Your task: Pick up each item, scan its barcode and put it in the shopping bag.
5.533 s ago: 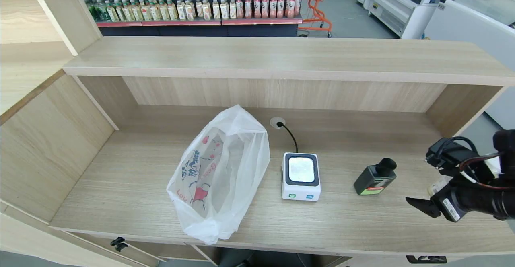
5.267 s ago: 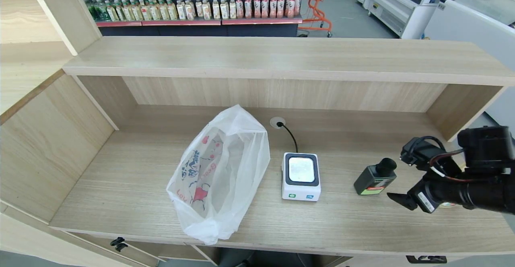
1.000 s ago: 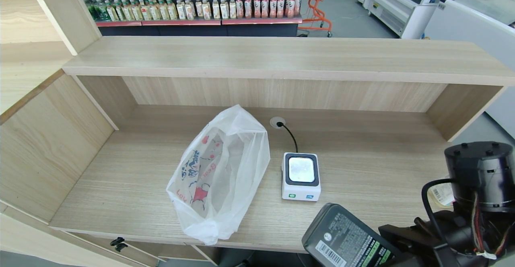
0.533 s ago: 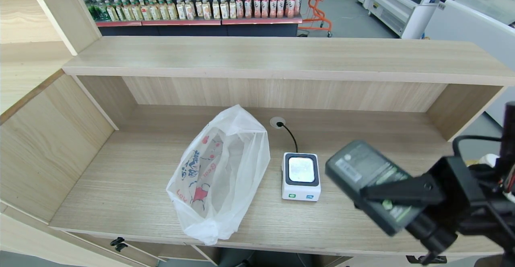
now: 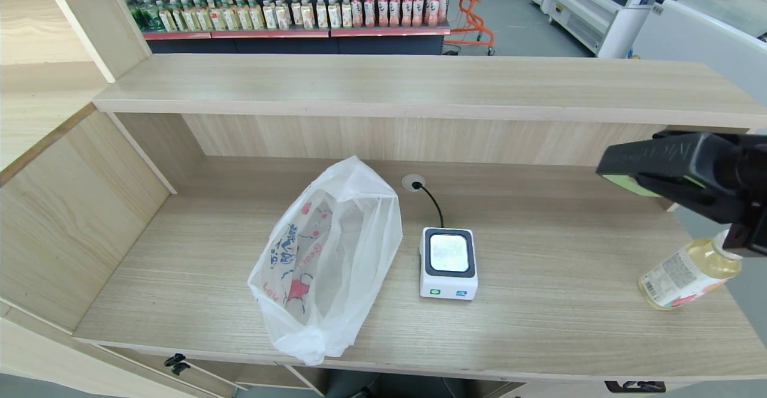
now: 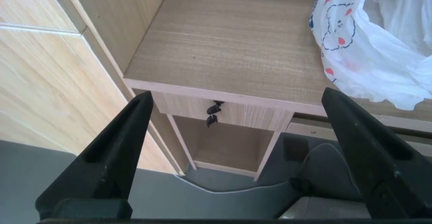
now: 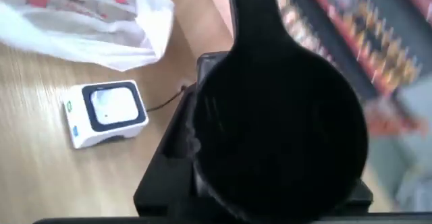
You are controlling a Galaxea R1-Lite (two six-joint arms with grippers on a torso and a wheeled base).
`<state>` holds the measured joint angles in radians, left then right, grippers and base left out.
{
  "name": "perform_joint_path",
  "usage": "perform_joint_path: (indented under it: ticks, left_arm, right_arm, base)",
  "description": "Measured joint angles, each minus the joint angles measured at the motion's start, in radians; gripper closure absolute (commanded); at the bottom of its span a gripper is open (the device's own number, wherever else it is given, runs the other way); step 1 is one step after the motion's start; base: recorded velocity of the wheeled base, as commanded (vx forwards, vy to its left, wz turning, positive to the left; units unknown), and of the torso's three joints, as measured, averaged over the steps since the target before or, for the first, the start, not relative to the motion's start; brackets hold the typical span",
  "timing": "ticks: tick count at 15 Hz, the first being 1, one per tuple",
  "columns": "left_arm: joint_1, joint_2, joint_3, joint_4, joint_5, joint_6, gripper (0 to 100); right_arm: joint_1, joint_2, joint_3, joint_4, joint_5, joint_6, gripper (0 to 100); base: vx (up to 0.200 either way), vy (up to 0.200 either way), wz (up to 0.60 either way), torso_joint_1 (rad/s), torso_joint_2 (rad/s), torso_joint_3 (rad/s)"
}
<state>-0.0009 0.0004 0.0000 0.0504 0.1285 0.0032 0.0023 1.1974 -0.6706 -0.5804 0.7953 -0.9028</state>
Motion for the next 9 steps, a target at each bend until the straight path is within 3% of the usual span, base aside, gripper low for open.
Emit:
perform_joint_path:
  ticks: [2,4,7,9]
  left_arm:
    - [0.0,0.0,0.0,0.0,0.0,0.0,0]
    - [0.001,0.0,0.0,0.0,0.001,0.0,0]
    - [0.0,0.0,0.0,0.0,0.001,0.0,0]
    - [0.0,0.0,0.0,0.0,0.0,0.0,0]
  right_arm:
    - [0.018,-0.004,-0.002,0.022,-0.264,0.427,100]
    - [0.125,0.009,-0.02,0.139,-0.437,0.837,100]
    - [0.296,0.082,-0.025,0.236,-0.508,1.291,100]
    - [0.356,0.168,-0.029,0.232,-0.516,1.35,100]
  base:
    - [0.0,0.0,0.0,0.0,0.0,0.0]
    - [0.0,0.0,0.0,0.0,0.0,0.0]
    - [0.0,0.0,0.0,0.0,0.0,0.0]
    - [0.0,0.0,0.0,0.0,0.0,0.0]
